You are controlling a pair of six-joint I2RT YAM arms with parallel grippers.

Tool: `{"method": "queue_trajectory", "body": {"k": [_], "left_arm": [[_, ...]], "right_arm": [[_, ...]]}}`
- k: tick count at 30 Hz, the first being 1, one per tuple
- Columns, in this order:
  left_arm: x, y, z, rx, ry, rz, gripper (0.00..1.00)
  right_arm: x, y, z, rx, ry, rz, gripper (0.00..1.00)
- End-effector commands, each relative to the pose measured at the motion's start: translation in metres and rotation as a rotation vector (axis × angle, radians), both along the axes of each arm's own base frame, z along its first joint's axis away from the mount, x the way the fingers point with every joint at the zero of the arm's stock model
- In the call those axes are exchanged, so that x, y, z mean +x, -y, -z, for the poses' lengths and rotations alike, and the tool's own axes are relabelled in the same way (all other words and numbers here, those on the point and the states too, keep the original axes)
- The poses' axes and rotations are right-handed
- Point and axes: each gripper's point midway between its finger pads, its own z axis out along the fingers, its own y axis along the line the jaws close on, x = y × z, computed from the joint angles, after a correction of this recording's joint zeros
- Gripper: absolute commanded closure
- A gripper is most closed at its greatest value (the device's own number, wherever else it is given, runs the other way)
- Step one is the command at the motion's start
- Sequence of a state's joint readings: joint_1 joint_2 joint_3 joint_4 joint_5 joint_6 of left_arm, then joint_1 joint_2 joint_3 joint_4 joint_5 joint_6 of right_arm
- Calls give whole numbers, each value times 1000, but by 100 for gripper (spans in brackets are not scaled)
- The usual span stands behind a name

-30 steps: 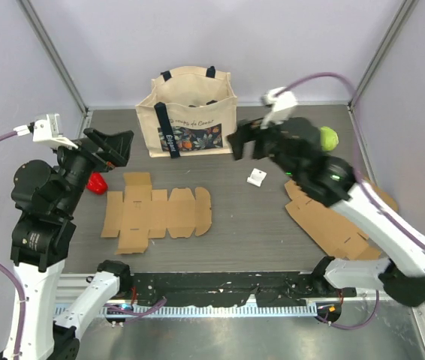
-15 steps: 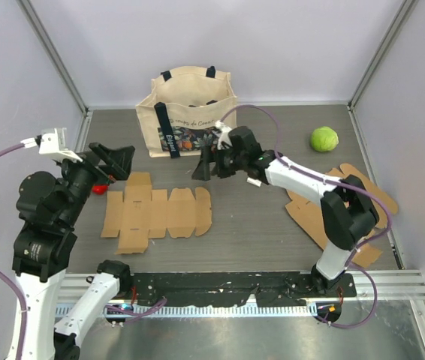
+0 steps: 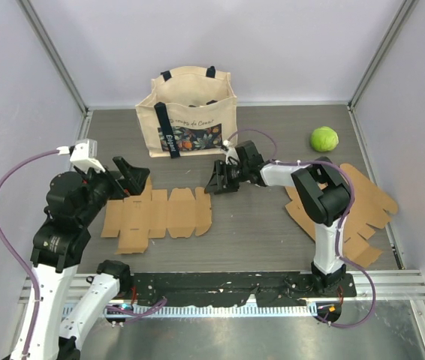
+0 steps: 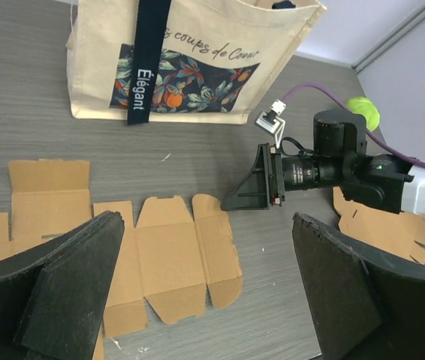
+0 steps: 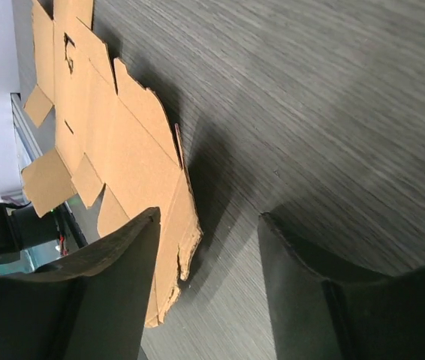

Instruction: Fold the paper box

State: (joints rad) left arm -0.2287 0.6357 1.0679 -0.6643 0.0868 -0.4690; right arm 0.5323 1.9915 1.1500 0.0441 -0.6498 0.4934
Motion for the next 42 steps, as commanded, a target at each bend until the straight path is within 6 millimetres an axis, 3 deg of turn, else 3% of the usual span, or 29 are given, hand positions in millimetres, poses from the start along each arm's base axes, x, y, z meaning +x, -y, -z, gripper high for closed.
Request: {"method": "queue_trajectory", "body": {"k": [1, 5, 8, 9, 10, 12, 13, 15, 16, 19, 21, 22, 23, 28, 32, 35, 36, 38, 40, 42], "left_arm": [[0, 7, 4, -24, -10, 36, 1], [2, 17, 11, -52, -34, 75, 2], [4, 23, 17, -75, -64, 94, 3], [5, 24, 19, -82, -71, 98, 3], [6, 26, 21, -93, -85, 103, 4], [6, 31, 27, -106, -108, 120, 4], [7, 32, 31, -113, -127, 119, 5], [8, 34, 39, -122, -154, 122, 6], [9, 35, 41, -137, -162, 120, 7], [14, 40, 55, -175, -203, 117, 9], [21, 44, 71, -224, -255, 98, 11], [22, 47, 76, -246, -276, 105, 12], [26, 52, 93, -271, -337, 101, 13], [33, 69, 116, -323, -435, 158, 16], [36, 53, 144, -287, -529, 25, 16], [27, 31, 177, -276, -633, -149, 13], [23, 16, 191, -249, -664, -249, 9], [12, 7, 213, -297, -732, -368, 7], [2, 8, 232, -370, -783, -422, 5], [0, 16, 236, -436, -794, -407, 4]], "right_arm": [[-6, -19, -9, 94, 28, -22, 44], [-16, -26, 1, 120, -4, -2, 61], [-19, -30, -5, 170, 0, 23, 75], [-16, -30, -10, 187, 23, 37, 83], [-15, -28, -24, 197, 50, 50, 90], [-15, -17, -28, 164, 74, 110, 99], [-21, -9, -41, 164, 100, 130, 99], [-17, 12, -43, 83, 133, 231, 99], [-21, 27, -54, 60, 170, 289, 99], [-19, 68, -53, -37, 207, 496, 99], [-29, 91, -56, -42, 237, 584, 99], [-40, 97, -45, -50, 221, 592, 99], [-43, 99, -51, -36, 238, 589, 99], [-50, 112, -48, -128, 287, 538, 99], [-67, 120, -50, -121, 255, 543, 99], [-79, 122, -51, -76, 207, 580, 99], [-83, 120, -51, -42, 171, 620, 99], [-90, 125, -51, -26, 194, 683, 99], [-96, 125, -55, 9, 203, 715, 99], [-98, 126, -56, 6, 212, 739, 99]]}}
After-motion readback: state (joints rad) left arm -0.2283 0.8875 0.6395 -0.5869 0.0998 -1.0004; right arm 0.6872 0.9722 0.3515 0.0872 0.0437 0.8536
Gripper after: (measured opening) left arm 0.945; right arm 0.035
